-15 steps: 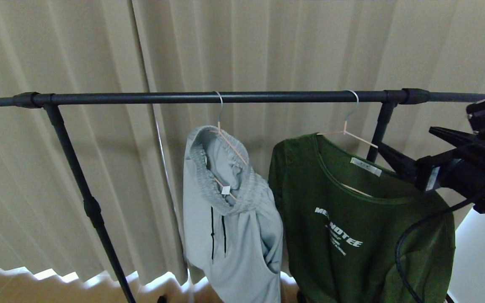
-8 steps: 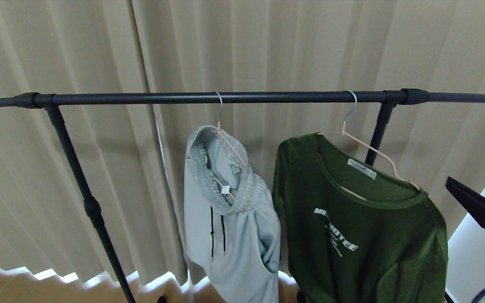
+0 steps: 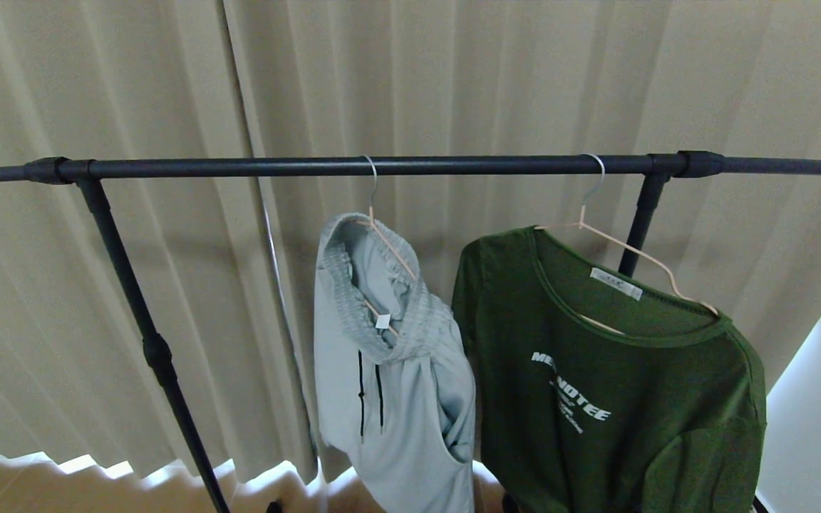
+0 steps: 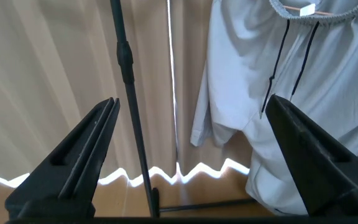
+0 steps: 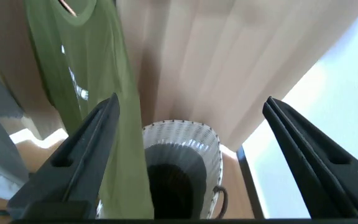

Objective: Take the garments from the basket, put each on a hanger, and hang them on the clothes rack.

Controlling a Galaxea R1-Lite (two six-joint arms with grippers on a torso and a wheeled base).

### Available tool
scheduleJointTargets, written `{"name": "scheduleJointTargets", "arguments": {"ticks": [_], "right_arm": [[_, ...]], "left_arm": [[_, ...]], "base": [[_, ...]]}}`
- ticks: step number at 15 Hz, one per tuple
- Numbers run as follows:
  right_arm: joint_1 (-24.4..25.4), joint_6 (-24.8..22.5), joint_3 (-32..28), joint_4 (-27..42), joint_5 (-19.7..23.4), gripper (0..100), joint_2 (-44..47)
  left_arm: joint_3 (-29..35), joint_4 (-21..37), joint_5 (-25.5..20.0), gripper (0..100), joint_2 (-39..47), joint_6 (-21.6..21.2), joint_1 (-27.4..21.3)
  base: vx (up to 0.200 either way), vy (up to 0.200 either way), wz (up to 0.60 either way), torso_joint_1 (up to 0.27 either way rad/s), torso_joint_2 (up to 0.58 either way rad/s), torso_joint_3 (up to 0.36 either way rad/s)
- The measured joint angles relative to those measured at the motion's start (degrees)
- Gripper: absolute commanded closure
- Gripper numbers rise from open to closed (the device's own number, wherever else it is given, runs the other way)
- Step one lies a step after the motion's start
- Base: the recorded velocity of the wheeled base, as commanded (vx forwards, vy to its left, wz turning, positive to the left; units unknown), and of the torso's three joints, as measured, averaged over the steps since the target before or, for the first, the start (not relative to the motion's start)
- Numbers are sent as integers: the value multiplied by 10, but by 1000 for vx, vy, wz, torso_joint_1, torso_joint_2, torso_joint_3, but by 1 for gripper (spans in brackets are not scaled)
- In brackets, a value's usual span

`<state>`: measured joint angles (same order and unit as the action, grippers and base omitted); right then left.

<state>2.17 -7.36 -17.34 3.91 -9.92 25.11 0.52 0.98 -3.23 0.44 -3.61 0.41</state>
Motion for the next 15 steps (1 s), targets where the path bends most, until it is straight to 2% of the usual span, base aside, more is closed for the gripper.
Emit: {"name": "scheduleJointTargets", "arguments": {"ticks": [5, 10, 15], "right_arm": [[-1, 13, 36, 34, 4, 0, -130], [6, 27, 62, 31, 26, 0, -190], [-17, 42, 133, 19, 52, 0, -232]], "left_arm": [[-2, 0, 1, 0, -1, 5, 0], [-2, 1, 1, 0, -1, 8, 0], [-2, 1, 1, 0, -1, 8, 0]], "base": [[0, 0, 0, 0, 0, 0], [0, 0, 0, 0, 0, 0], [0, 0, 0, 0, 0, 0]]}}
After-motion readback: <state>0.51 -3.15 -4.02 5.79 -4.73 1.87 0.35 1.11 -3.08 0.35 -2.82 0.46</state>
